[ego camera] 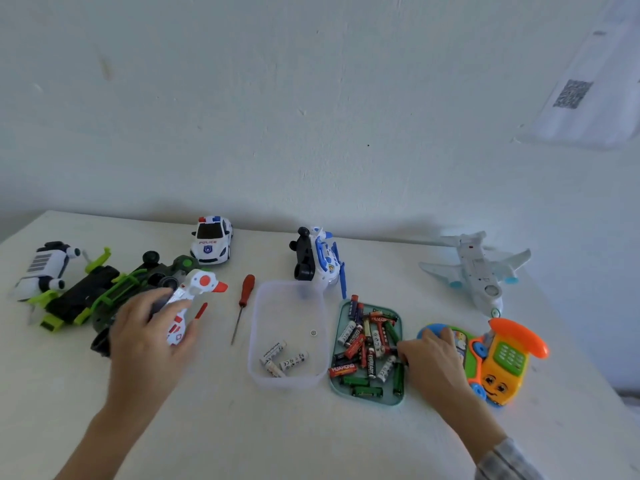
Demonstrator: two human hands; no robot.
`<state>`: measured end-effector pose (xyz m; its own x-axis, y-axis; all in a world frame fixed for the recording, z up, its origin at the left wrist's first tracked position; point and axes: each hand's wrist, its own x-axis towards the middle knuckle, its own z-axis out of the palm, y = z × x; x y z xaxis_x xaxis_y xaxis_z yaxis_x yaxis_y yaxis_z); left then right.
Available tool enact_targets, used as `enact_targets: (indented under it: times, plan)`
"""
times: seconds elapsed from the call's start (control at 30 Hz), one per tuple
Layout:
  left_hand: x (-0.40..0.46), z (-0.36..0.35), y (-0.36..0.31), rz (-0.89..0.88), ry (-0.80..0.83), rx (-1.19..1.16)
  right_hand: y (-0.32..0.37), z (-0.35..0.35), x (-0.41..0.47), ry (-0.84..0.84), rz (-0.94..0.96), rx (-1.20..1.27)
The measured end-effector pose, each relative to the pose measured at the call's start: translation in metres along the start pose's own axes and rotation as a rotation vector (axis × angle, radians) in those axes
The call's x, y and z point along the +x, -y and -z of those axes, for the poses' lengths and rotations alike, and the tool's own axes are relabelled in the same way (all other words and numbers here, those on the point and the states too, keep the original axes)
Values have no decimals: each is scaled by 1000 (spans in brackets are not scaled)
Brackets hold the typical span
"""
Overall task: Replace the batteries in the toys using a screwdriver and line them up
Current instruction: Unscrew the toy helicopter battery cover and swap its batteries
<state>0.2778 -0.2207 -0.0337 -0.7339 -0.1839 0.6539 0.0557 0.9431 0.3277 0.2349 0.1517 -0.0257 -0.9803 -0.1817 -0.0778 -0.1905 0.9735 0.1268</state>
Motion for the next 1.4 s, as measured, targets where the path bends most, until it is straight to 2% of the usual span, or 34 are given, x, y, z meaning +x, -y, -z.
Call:
enact_targets:
  times: [0.1,0.2,0.33,0.5,0.63,0.77,0.9,1.17,1.4]
  plan:
    - [-5,6,24,181,113,138,0,2,-3,-44,-15,72]
    - [-10,3,35,355,276,170,6,6,-5,-150,-16,271]
    - [-12,0,37,373,258,204,19,4,1,-164,-81,682]
    - [-12,2,38,379,239,145,29,1,9,-165,-154,851]
    - [-12,6,31,394,253,44,30,2,5,-219,-137,784]
    - [-13,15,20,390,250,16,31,5,-7,-14,-68,608]
    - [-20,21,8,281,277,24,38,-2,-20,142,-148,492]
    - [-32,21,-8,49,203,47,52,-13,-38,151,-248,463]
    - [-40,22,-3,47,221,58,45,-15,-35,165,-193,532]
